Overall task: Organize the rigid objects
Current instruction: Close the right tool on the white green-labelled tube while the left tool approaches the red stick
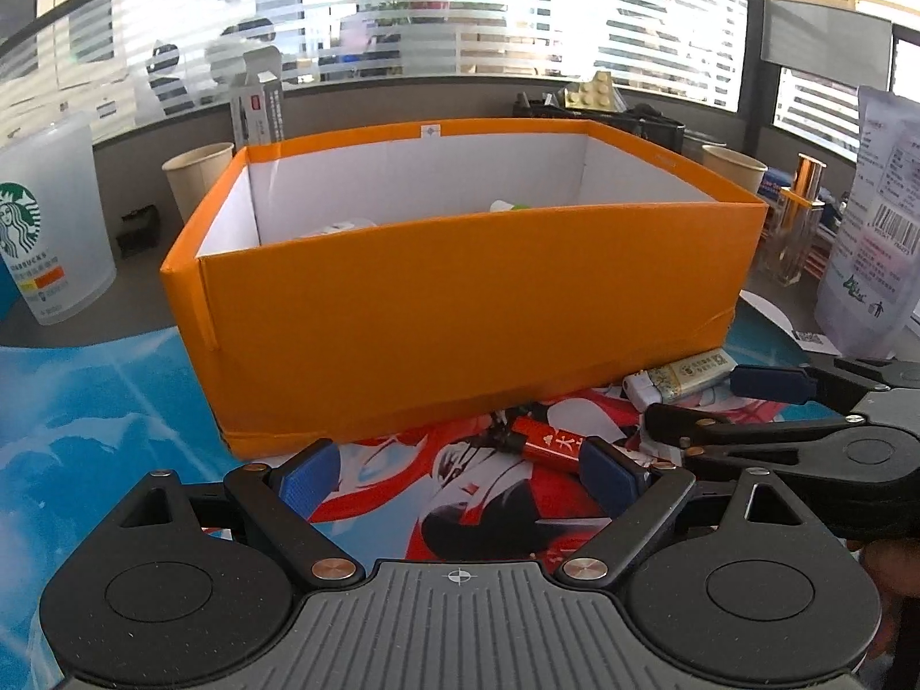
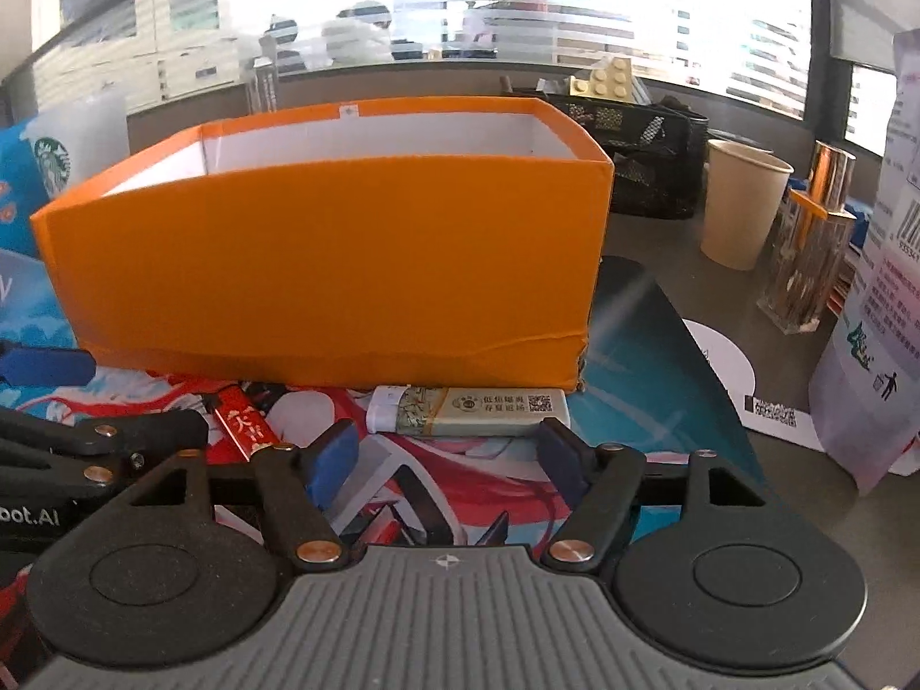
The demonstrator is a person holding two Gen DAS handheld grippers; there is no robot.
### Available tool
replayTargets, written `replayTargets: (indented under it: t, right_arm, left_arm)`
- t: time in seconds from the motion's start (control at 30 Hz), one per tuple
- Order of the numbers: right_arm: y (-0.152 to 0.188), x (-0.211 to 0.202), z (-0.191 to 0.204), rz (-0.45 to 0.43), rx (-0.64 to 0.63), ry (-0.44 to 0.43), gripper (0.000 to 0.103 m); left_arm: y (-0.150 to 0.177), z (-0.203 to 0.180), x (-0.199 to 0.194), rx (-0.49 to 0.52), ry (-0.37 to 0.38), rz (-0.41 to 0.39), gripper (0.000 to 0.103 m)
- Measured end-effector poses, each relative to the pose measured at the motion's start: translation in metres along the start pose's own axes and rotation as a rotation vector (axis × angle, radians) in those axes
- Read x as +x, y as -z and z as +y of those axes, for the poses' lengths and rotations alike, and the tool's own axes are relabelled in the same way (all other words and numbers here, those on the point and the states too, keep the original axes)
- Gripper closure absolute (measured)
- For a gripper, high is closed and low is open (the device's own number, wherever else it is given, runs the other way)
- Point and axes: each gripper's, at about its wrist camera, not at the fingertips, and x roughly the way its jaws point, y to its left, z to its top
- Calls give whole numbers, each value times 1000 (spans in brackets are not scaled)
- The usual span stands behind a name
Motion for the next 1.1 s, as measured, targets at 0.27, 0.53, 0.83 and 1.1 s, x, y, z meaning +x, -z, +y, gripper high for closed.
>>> replayTargets:
  t: [0.27,0.53,0.83,1.1]
  right_arm:
    - [-2,-11,-28,-21,35,-47,20]
    - [-9,5,-15,-13,-26,-69,9]
    - [-13,18,-15,27,-51,-68,22]
    - [1,-2,-31,19,-36,-34,22]
  left_arm:
    - [2,6,-1,-25,-5,5,11]
    - [3,6,2,-24,-4,12,11]
    - [1,10,3,-35,5,19,11]
    - [5,-15,-3,53,153,-8,11]
